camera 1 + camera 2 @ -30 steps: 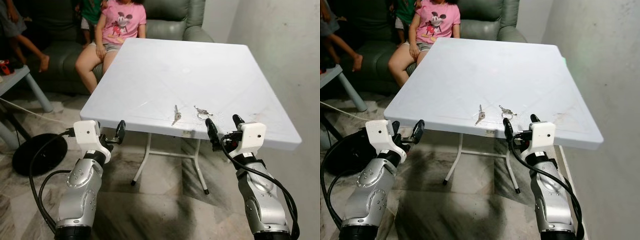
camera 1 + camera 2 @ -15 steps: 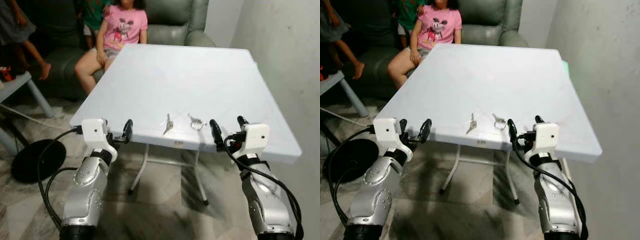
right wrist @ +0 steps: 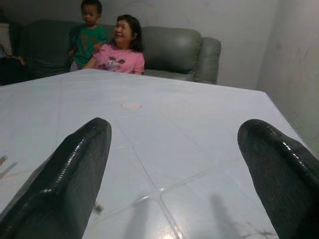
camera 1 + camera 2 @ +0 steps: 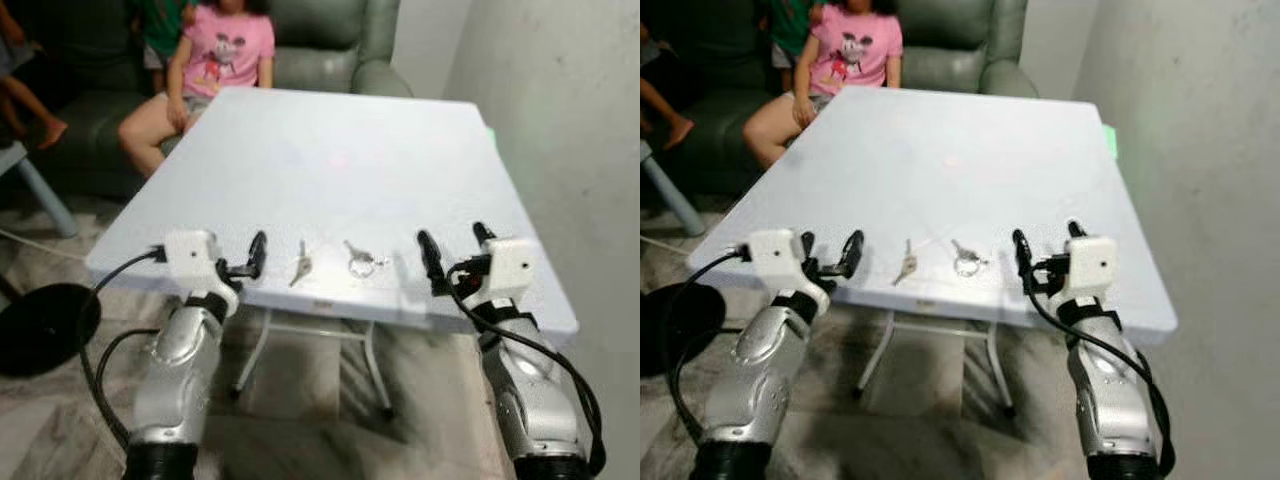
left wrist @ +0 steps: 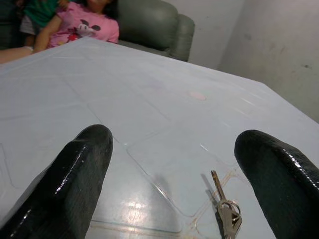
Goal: Hang keys on a hook
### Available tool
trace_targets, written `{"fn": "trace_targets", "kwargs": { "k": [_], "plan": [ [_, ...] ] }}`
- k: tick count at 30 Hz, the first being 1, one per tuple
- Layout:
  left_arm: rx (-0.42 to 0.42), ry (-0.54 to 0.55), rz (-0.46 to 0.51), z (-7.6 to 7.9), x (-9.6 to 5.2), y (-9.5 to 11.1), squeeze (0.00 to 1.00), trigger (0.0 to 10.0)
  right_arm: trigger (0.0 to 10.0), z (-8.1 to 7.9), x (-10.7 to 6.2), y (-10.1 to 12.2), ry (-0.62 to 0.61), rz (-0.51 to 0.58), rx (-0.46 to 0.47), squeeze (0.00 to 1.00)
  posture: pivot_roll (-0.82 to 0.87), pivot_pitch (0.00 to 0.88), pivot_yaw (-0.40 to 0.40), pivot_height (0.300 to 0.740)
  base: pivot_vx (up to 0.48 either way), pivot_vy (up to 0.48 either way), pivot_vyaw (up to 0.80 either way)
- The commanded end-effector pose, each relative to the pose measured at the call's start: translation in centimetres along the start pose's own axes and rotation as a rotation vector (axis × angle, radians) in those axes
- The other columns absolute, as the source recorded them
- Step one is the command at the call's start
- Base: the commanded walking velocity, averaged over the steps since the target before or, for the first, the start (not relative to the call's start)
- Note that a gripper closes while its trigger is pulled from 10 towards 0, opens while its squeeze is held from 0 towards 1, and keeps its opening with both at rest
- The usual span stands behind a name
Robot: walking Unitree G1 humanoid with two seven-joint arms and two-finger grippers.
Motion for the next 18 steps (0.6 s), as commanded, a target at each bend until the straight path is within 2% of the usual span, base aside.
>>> {"fn": "trace_targets", "kwargs": {
  "k": [1, 5, 8, 9, 10, 18],
  "plan": [
    [0.016, 0.027, -0.01, -0.6, -0.2, -0.2, 0.0, 10.0, 10.0, -0.56, 0.41, 0.21, 0.029, -0.006, 0.008, 0.0, 0.05, 0.049, -0.041, 0.732, 0.0, 0.0, 0.0],
    [0.016, 0.021, -0.012, -0.21, -0.43, -0.36, 0.0, 10.0, 10.0, -0.3, 0.64, 0.22, 0.047, -0.034, -0.006, 0.0, 0.05, 0.054, -0.044, 0.732, 0.0, 0.0, 0.0],
    [0.015, 0.019, -0.013, -0.1, -0.47, -0.4, 0.0, 10.0, 10.0, -0.31, 0.7, 0.17, 0.068, -0.048, 0.022, 0.0, 0.05, 0.057, -0.047, 0.732, 0.0, 0.0, 0.0],
    [0.013, 0.018, -0.015, -0.07, -0.45, -0.44, 0.0, 10.0, 10.0, -0.34, 0.71, 0.17, 0.08, -0.052, 0.037, 0.36, 0.05, 0.056, -0.047, 0.732, 0.0, 0.0, 0.0],
    [0.015, 0.021, -0.014, -0.11, -0.47, -0.44, 0.0, 10.0, 10.0, -0.41, 0.7, 0.28, 0.094, -0.049, 0.043, 1.0, 0.05, 0.056, -0.049, 0.732, 0.0, 0.0, 0.0],
    [0.024, 0.028, -0.008, -0.33, -0.44, -0.37, 0.0, 10.0, 10.0, -1.02, 0.6, 0.16, 0.128, -0.053, 0.023, 1.0, 0.05, 0.044, -0.052, 0.732, 0.0, 0.0, 0.0]
  ]
}}
Point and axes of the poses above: a point about 5 cm out from each wrist's last joint towards the gripper, its own x axis pointing out of the wrist towards the gripper, its own y axis along the axis of the wrist's last joint, z = x × y, the point moved 1 cm from there along x, pointing out of the wrist towards the gripper, and after that the axes turned 15 degrees about x, right-handed, at the moved point
